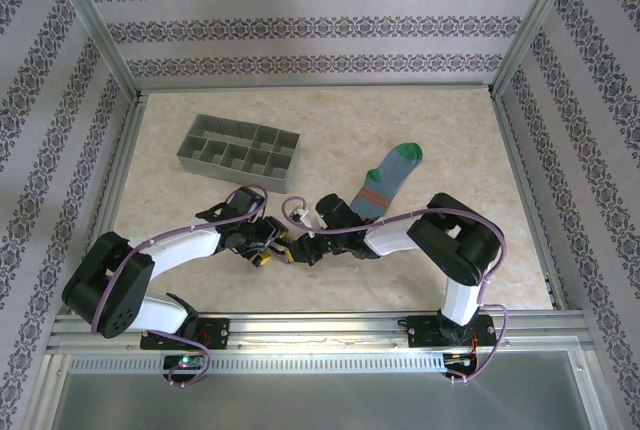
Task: Roll the socks
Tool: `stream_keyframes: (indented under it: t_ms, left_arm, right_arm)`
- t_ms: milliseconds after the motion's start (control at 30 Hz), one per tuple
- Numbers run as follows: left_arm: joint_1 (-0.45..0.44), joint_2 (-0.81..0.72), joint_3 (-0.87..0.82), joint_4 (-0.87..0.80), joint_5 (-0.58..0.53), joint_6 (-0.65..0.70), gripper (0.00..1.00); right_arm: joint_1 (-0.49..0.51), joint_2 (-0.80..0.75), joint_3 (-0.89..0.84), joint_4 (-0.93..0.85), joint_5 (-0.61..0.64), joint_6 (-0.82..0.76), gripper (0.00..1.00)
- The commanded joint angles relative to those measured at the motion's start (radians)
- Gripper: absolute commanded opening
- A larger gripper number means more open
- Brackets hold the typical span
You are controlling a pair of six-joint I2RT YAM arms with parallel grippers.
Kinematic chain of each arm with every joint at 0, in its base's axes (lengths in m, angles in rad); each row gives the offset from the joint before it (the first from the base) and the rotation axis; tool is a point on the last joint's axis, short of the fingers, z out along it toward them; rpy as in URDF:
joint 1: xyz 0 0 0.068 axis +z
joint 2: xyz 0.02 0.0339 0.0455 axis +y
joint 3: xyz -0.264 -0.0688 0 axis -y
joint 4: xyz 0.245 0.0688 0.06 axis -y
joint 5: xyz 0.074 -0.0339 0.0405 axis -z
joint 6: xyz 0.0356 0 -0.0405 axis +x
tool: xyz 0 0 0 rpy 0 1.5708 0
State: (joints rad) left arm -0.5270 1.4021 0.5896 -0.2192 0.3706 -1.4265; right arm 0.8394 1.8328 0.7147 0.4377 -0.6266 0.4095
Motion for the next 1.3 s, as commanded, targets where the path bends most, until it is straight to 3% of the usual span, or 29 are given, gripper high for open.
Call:
stream_keyframes:
  t_ms: [0,200,267,433,467,567,667,800,967,1100,1267]
  left_arm:
    - [-0.005,0.098,-0.018,0.214,0.016,-0.020,0.66]
    - [-0.017,0.179,0.016,0.296,0.029,-0.050,0.57]
    - [-0.018,0.194,0.013,0.324,0.038,-0.059,0.46]
    - [-0.018,0.171,-0.013,0.325,0.053,-0.075,0.01]
    - [-0.016,0.146,-0.018,0.310,0.057,-0.081,0.00]
    - [-0.006,0.037,0.012,0.195,0.050,-0.065,0.00]
    - [0.032,-0.056,0.083,0.063,0.051,-0.017,0.00]
    - [0.132,-0.074,0.211,-0.043,0.101,0.085,0.00]
    - [0.247,0.024,0.466,-0.175,0.108,0.313,0.00]
    - [0.295,0.140,0.600,-0.163,0.112,0.429,0.00]
    - [0.318,0.287,0.698,-0.130,0.139,0.511,0.00]
  right_arm:
    - [-0.042,0.136,-0.056,-0.245,-0.021,0.132,0.00]
    - [-0.058,0.161,-0.032,-0.232,-0.085,0.165,0.00]
    - [-0.060,0.160,-0.027,-0.234,-0.094,0.167,0.00]
    - [-0.060,0.121,-0.009,-0.279,-0.068,0.143,0.00]
    - [-0.061,0.090,-0.009,-0.296,-0.043,0.123,0.02]
    - [-0.060,-0.090,-0.028,-0.367,0.113,0.047,0.34]
    - [-0.064,-0.345,-0.079,-0.401,0.342,-0.008,0.50]
    - [-0.075,-0.586,-0.090,-0.463,0.577,-0.127,0.55]
    - [-0.085,-0.772,-0.099,-0.459,0.862,-0.300,0.57]
    - [-0.092,-0.822,-0.078,-0.445,0.948,-0.419,0.59]
    - [-0.096,-0.816,-0.038,-0.463,0.967,-0.515,0.60]
